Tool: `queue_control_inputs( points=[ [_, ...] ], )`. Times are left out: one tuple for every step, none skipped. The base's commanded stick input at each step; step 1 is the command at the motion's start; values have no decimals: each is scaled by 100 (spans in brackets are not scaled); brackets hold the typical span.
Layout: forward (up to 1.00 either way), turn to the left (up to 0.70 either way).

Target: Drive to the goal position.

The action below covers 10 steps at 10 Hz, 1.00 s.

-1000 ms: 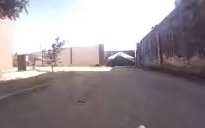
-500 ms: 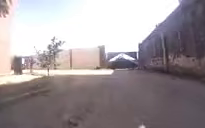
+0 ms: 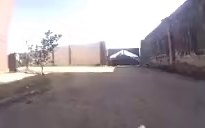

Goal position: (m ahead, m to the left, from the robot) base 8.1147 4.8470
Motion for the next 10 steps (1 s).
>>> queue_control_inputs(
  points=[
    [100, 0],
    [100, 0],
    [100, 0],
    [100, 0],
    [100, 0],
    [100, 0],
    [100, 0],
    [100, 0],
    [100, 0],
    [100, 0]
  ],
)
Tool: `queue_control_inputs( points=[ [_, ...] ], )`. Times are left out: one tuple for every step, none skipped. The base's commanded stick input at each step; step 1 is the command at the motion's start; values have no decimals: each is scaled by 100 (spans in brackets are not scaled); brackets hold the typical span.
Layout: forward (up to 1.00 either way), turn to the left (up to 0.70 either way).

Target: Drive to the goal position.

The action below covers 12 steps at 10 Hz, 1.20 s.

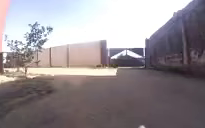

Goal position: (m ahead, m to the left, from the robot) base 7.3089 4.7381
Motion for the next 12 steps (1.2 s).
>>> queue_control_inputs(
  points=[
    [100, 0],
    [100, 0],
    [100, 0],
    [100, 0],
    [100, 0],
    [100, 0],
    [100, 0],
    [100, 0],
    [100, 0],
    [100, 0],
    [100, 0],
    [100, 9]
  ],
)
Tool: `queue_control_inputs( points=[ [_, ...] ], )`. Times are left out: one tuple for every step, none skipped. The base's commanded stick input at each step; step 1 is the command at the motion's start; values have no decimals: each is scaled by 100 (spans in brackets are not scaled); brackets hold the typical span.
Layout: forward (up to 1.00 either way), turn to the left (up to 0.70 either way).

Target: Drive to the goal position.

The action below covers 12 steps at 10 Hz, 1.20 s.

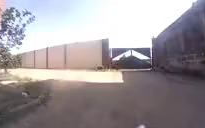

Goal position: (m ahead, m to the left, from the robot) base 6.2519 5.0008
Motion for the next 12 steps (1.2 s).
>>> queue_control_inputs(
  points=[
    [100, 22],
    [100, 27],
    [100, 27],
    [100, 18],
    [100, 4],
    [100, 0],
    [100, 0],
    [100, 0],
    [100, 0],
    [100, 0],
    [100, 0],
    [100, 0]
  ],
)
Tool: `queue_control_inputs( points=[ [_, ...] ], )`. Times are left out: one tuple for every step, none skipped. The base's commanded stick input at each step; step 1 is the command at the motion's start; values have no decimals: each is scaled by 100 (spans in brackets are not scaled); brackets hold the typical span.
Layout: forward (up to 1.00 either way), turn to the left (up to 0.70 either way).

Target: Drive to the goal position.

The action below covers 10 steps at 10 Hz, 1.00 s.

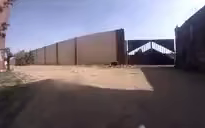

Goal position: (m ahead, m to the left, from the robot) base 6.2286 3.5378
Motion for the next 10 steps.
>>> queue_control_inputs(
  points=[
    [100, 0],
    [100, 27],
    [100, 27],
    [100, 27],
    [100, 27],
    [100, 0],
    [100, 0],
    [100, 0],
    [100, 0],
    [100, 0]
  ],
)
